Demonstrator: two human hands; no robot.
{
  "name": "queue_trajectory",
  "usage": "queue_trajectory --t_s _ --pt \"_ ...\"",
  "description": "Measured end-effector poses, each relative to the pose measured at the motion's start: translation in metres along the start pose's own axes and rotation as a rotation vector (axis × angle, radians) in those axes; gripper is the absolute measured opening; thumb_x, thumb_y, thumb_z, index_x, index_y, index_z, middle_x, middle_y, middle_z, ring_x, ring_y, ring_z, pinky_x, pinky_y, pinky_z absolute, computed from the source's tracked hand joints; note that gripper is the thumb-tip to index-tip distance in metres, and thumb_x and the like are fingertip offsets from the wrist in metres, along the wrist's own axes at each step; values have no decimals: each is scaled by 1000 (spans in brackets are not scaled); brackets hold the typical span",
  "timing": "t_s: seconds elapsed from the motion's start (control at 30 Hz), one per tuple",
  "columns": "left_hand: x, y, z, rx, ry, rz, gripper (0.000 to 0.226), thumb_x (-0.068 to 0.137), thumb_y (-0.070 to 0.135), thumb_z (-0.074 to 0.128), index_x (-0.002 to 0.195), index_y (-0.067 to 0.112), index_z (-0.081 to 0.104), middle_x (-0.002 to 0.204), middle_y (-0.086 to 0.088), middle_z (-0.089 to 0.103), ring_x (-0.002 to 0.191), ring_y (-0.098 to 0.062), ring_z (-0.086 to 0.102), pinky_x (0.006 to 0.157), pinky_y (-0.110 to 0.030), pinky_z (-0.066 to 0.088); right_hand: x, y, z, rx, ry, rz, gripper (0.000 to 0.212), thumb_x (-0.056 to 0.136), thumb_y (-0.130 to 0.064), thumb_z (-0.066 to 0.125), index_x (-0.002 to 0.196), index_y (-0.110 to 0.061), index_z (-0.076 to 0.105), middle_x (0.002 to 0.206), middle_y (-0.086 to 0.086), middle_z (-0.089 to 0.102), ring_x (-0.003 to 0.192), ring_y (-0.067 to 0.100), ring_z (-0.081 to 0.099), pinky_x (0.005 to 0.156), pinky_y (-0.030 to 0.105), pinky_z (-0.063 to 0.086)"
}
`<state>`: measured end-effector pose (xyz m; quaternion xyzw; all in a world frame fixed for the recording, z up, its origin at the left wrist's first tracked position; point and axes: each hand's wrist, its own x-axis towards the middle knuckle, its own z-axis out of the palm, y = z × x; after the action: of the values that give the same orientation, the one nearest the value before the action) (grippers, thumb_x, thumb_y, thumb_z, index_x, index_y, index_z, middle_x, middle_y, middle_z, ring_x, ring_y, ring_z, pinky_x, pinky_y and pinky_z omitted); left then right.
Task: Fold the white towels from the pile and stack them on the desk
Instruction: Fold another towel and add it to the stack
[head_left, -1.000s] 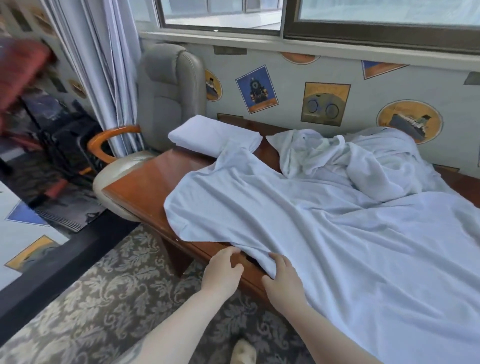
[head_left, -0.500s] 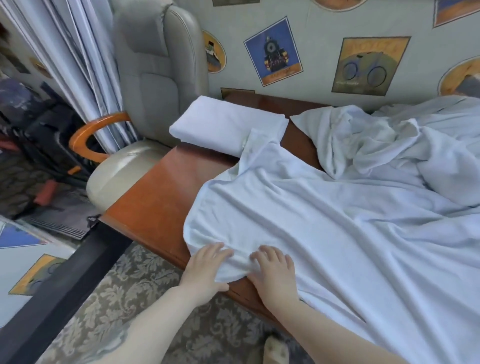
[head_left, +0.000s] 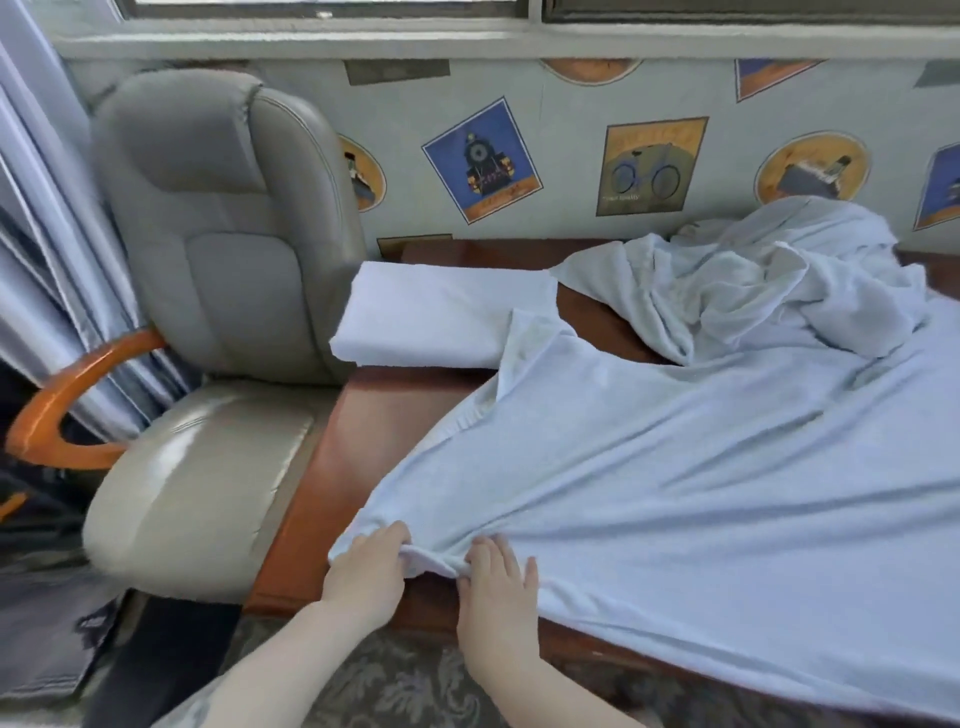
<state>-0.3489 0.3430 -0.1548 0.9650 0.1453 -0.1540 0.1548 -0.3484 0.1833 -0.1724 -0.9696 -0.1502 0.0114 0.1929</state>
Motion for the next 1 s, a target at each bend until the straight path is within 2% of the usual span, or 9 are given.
queue_trajectory --t_s 0.1,0.2,0.33,0.43,0.6,0.67,0.83,0.9,1.0 --pt "1 -36 -17 50 -43 -100 11 97 20 38 97 28 45 104 5 56 98 -18 53 82 -33 44 9 -35 6 91 -192 -30 16 86 -31 64 97 -20 59 99 -4 64 106 22 60 86 38 48" --pt "9 -43 -23 173 -64 -155 27 96 25 35 113 27 56 119 3 58 113 -20 55 87 -32 42 19 -36 -1 299 -349 108 18 88 -47 43 95 -31 43 84 -12 53 82 15 53 68 32 37" --pt "23 -22 -25 12 101 -111 23 93 38 35 85 25 52 93 5 57 93 -19 52 80 -34 40 40 -7 -20 435 -147 321 5 92 -36 48 96 -37 45 96 -18 59 80 2 55 71 29 46" --pt "34 -3 -20 -37 146 -1 19 90 36 46 106 30 55 109 8 54 104 -16 48 85 -31 37 73 13 -36 485 -84 402 17 91 -22 48 102 -34 49 104 -17 60 83 6 58 77 32 49" --pt "61 8 -15 -116 31 -83 38 89 30 51 127 34 48 131 11 41 124 -15 37 91 -32 38 166 32 -58 474 -74 358 45 90 -18 53 133 -25 43 127 -5 53 104 17 58 81 31 44" --pt "69 10 -14 -95 60 -121 38 89 32 52 126 37 47 131 12 40 124 -15 36 90 -32 38 208 37 -64 493 -87 332 63 88 -14 54 145 -28 32 119 0 57 103 19 58 80 31 46" --pt "94 27 -14 -144 198 -201 35 88 32 53 122 37 52 122 12 45 117 -14 40 90 -29 33 291 49 -56 412 -247 406 87 91 -20 55 154 -37 -3 66 8 54 62 23 56 58 31 45" --pt "99 31 -12 -188 258 -178 40 85 26 57 124 34 53 123 12 47 118 -14 41 93 -28 33 308 52 -48 392 -275 417 80 92 -24 54 153 -35 4 69 7 58 63 23 58 57 29 44" --pt "105 33 -10 -242 301 -73 45 82 19 60 125 32 54 131 13 46 126 -12 39 99 -24 29 320 56 -41 394 -153 432 35 92 -22 47 126 -25 42 74 -2 54 75 21 59 56 27 36"
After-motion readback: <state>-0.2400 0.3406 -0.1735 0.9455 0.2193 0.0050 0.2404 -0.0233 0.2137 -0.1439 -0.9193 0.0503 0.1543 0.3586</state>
